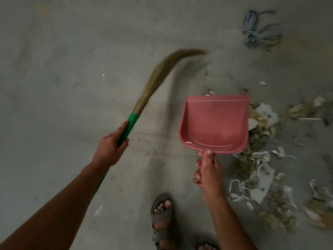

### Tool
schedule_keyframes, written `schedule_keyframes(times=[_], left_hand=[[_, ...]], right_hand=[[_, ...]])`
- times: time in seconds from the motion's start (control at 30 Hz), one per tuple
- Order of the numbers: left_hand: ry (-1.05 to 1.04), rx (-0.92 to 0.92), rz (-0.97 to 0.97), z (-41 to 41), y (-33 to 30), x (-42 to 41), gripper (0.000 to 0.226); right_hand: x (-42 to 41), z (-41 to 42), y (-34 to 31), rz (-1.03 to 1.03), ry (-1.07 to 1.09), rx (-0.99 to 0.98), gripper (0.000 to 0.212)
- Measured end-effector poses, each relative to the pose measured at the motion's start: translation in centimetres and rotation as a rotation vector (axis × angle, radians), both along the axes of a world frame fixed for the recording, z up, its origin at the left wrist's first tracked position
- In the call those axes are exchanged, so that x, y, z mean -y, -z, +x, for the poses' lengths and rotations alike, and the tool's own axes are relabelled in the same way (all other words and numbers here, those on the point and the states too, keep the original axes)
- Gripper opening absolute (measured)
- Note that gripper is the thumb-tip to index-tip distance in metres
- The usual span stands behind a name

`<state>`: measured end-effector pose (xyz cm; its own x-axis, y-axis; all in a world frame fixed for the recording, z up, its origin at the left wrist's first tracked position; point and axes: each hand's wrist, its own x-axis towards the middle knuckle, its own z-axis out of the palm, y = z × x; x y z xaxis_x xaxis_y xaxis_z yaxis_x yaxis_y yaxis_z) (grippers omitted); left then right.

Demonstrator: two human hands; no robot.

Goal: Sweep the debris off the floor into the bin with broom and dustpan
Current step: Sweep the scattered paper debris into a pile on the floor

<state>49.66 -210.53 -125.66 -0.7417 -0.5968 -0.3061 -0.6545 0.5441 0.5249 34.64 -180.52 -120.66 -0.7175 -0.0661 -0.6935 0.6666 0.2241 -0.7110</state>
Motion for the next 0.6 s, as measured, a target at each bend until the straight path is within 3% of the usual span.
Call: schedule_keyframes(times=[0.27,0.43,0.6], left_hand=[[-0.11,0.275,0.083,-13.1,0.4,-1.2,0.069],[0.066,0.329,0.08,-18.1,1.1,-7.4,0.067],[0.416,0.339,0.048,-18.1,0.8,-14.1,0.07]], right_hand=[[-6.2,-3.0,1.1,0.002,0.134,-0.007,0.046],[-11.4,-4.0,0.5,0.002,0.171,-0.041,0.047],[-16.1,-5.4,-0.8,0.016,0.213,-0.039,0.045]])
